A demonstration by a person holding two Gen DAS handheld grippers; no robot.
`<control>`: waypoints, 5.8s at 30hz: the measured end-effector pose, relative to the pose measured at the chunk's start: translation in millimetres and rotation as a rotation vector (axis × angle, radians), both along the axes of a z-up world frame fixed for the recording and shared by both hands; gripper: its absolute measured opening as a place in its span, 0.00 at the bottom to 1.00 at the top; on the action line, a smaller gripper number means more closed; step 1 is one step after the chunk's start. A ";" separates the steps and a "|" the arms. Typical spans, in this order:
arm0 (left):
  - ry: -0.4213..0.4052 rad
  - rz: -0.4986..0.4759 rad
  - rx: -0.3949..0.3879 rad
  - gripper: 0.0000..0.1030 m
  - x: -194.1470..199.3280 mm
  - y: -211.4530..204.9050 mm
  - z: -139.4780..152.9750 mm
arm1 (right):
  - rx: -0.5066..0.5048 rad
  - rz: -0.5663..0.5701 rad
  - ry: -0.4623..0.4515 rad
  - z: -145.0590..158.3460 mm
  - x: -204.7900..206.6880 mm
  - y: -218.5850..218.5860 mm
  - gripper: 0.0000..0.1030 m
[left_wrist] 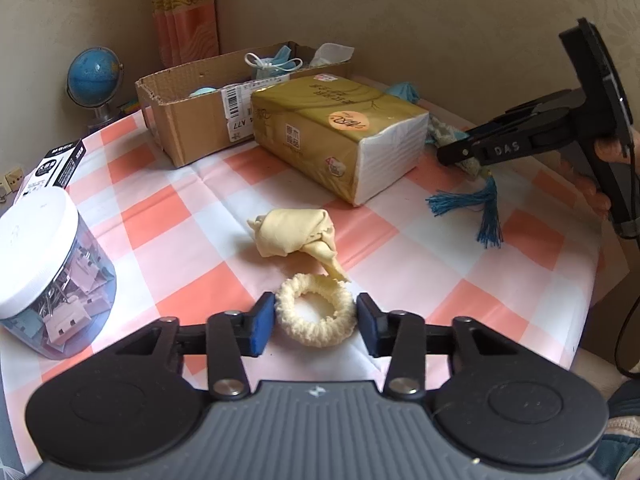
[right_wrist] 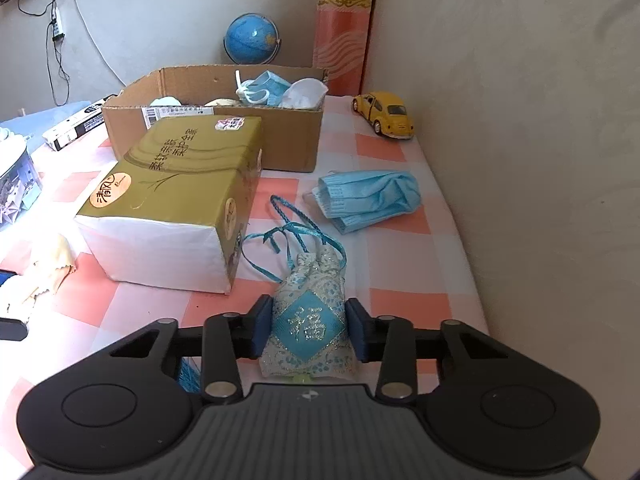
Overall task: Organize soft objects
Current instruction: 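Close left gripper on cream scrunchie while right gripper grasps blue sachet, then carry blue sachet into box and open right gripper while left lifts cream scrunchie, then carry cream scrunchie into cardboard box and open left gripper, then withdraw left gripper from box and move it to beige knotted cloth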
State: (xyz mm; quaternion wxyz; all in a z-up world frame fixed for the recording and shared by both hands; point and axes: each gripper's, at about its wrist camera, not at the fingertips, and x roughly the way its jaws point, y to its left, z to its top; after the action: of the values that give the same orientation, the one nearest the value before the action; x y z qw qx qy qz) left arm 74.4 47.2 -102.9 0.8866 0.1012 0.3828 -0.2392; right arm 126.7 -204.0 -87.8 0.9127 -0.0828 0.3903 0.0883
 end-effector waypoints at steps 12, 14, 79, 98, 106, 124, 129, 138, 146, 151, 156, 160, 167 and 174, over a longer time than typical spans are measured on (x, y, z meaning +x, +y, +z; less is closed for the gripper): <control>0.010 -0.036 0.014 0.33 -13.5 0.5 22.5 | 0.008 0.030 -0.058 46.1 -27.9 -12.7 0.36; -0.001 -0.037 0.009 0.33 -16.8 0.7 28.8 | 0.020 0.048 -0.060 54.7 -30.8 -13.3 0.36; -0.051 0.048 -0.040 0.33 25.0 20.4 65.9 | 0.048 0.261 -0.029 99.9 119.7 79.0 1.00; -0.120 0.092 0.006 0.34 176.1 -0.7 111.6 | 0.103 0.101 -0.091 70.0 -23.5 37.6 1.00; -0.137 0.218 0.041 0.83 221.4 -4.6 100.4 | 0.112 0.062 -0.096 68.1 -38.8 18.8 1.00; -0.138 0.172 0.046 0.93 127.4 -9.0 106.4 | 0.156 0.007 -0.107 68.3 -59.1 0.0 1.00; -0.133 0.173 0.045 0.95 94.4 -12.2 101.7 | 0.154 0.017 -0.113 70.2 -68.1 1.3 1.00; -0.110 0.164 0.039 0.98 37.5 -20.5 98.1 | 0.163 0.022 -0.139 77.5 -82.5 1.7 1.00; -0.124 0.164 0.005 1.00 5.4 -26.5 92.6 | 0.154 0.014 -0.135 73.2 -88.1 -0.8 1.00; -0.097 0.184 -0.015 1.00 -1.2 -29.4 68.6 | 0.159 -0.003 -0.121 67.2 -87.1 -5.1 1.00; -0.065 0.228 0.008 1.00 -1.0 -32.2 36.8 | 0.154 -0.015 -0.099 57.9 -82.8 -8.4 1.00; -0.035 0.262 0.007 1.00 4.8 -31.9 16.2 | 0.134 -0.030 -0.071 47.5 -76.8 -10.2 1.00; -0.002 0.285 -0.011 1.00 15.5 -31.9 -2.6 | 0.083 -0.064 -0.015 25.7 -60.0 -15.6 1.00; 0.003 0.286 -0.023 1.00 22.3 -30.7 -10.6 | 0.045 -0.084 0.040 6.0 -43.6 -17.9 1.00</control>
State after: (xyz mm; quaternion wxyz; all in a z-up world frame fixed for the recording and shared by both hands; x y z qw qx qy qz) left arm 96.7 16.5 -113.5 0.9122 0.0350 0.3917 -0.1149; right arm 83.1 -221.8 -81.8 0.9091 -0.0441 0.4097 0.0601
